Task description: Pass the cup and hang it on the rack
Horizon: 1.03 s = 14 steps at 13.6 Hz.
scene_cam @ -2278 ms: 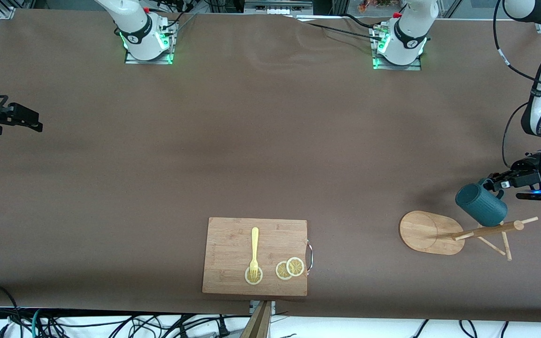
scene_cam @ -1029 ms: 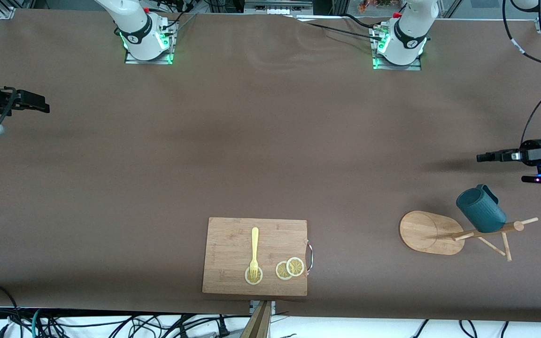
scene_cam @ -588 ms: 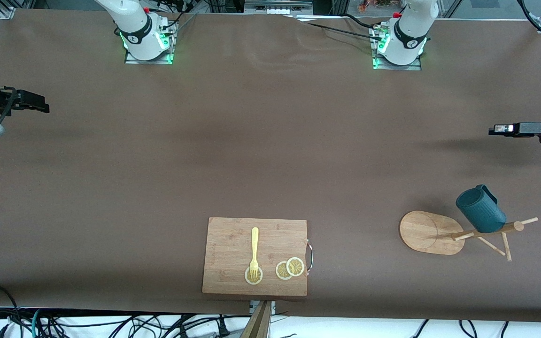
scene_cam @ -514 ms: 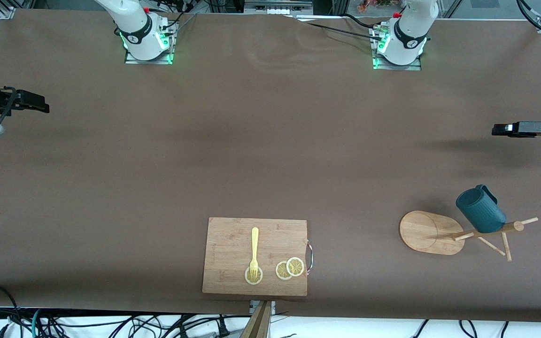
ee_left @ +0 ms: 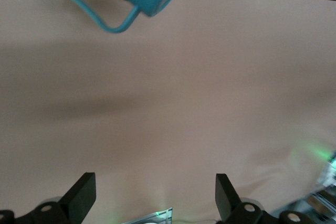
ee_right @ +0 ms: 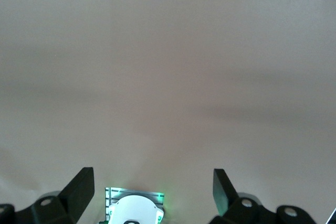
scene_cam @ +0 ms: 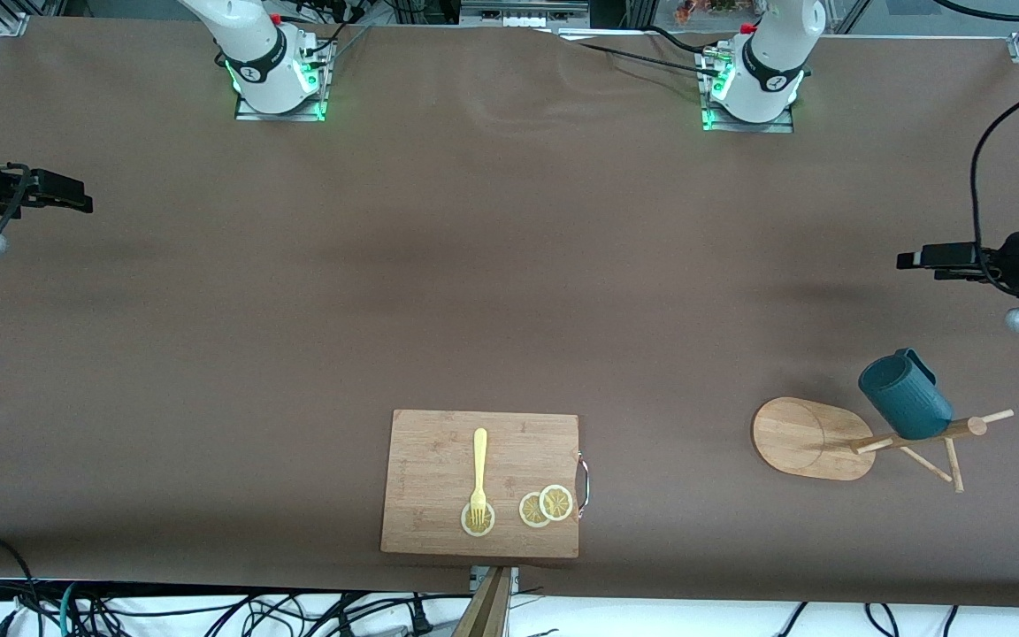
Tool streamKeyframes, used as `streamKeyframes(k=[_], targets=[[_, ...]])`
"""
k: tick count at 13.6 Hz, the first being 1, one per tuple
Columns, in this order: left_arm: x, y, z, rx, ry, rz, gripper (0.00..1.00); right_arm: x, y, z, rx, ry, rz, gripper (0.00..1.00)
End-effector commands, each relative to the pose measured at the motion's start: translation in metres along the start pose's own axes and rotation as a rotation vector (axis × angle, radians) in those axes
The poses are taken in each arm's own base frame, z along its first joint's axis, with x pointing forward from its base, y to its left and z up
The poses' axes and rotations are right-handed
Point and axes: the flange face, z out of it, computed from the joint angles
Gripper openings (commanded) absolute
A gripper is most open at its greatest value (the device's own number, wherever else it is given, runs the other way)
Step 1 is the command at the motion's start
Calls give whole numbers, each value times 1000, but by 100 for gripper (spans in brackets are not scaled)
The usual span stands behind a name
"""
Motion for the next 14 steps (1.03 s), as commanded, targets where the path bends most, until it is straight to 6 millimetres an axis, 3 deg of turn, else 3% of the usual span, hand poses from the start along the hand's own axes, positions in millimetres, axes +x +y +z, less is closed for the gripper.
streamKeyframes(k=[1, 2, 5, 8, 10, 12, 14], targets=[[5, 47, -30, 175, 62, -48, 100, -2, 1, -6, -15, 0, -12, 100], [9, 64, -39, 248, 97, -16, 100, -2, 1, -6, -15, 0, -12, 100], [2, 85, -69, 325, 172, 17, 100, -2, 1, -6, -15, 0, -12, 100], [-31, 103, -106, 332, 250, 26, 100, -2, 1, -6, -15, -2, -12, 100], [-53, 123, -119, 349, 263, 46, 100, -2, 0, -6, -16, 0, -12, 100], [-64, 134, -114, 334, 230, -41, 100, -2, 1, -6, -15, -2, -8, 100], [-62, 142, -96, 325, 191, -74, 100, -3, 1, -4, -10, -18, -8, 100]])
